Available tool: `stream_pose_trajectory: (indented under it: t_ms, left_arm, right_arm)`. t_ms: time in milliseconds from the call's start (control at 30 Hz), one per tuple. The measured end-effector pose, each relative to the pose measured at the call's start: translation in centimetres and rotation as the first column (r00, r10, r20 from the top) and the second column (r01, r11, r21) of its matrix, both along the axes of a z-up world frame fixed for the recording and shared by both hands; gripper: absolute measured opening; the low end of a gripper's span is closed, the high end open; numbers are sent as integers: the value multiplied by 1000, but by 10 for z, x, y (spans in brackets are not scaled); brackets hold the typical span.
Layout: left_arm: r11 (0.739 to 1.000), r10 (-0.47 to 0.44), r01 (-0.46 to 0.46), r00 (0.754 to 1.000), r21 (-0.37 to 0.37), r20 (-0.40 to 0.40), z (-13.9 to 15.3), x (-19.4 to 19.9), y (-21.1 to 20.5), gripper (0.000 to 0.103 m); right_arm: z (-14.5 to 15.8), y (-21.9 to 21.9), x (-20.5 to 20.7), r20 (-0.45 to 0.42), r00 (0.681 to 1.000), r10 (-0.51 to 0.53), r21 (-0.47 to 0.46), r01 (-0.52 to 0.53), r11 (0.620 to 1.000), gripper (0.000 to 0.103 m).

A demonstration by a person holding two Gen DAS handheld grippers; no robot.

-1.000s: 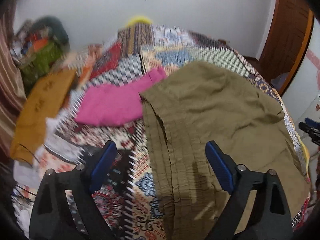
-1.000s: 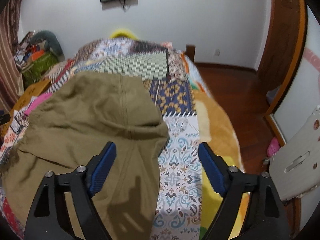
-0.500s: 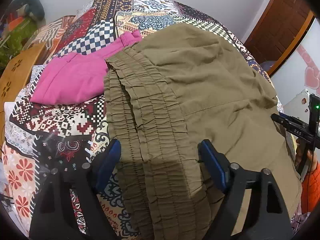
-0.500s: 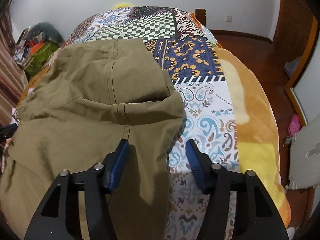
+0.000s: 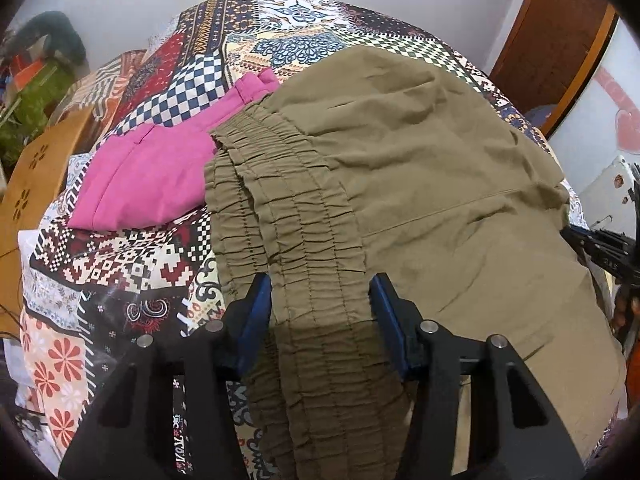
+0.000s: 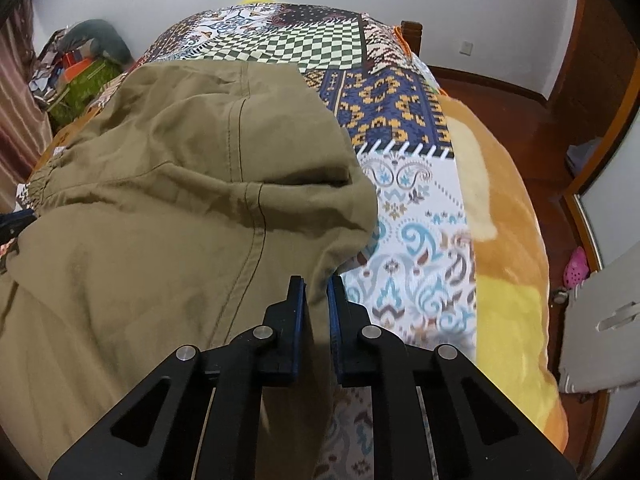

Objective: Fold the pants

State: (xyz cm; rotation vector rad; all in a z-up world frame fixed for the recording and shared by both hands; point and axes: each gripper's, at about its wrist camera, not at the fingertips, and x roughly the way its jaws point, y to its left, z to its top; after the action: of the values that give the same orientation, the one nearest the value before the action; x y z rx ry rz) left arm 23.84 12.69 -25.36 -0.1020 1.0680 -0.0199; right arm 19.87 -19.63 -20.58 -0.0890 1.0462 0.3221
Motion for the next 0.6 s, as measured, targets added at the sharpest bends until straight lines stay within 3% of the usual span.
stream_pose_trajectory:
  t_ms: [233, 367, 533, 600]
  left_arm:
    - [996, 57, -58, 998, -70, -14, 8, -4, 8, 52]
    - [998, 60, -59, 998, -36, 31, 30, -5, 7, 55]
    - [998, 64, -64, 994, -3, 88, 49, 6, 11, 66]
    - [998, 66, -67, 994, 10, 82, 48, 15, 12, 66]
  right_arm:
    - [4, -5, -3, -36, 999, -29, 41, 31, 999, 11]
    - [20, -8, 1, -11, 999, -45, 52, 45, 998, 15]
    - [47, -6, 18, 88, 995, -41, 65, 35, 997, 41]
    - [53, -4, 29, 116, 992, -42, 66, 34, 997, 45]
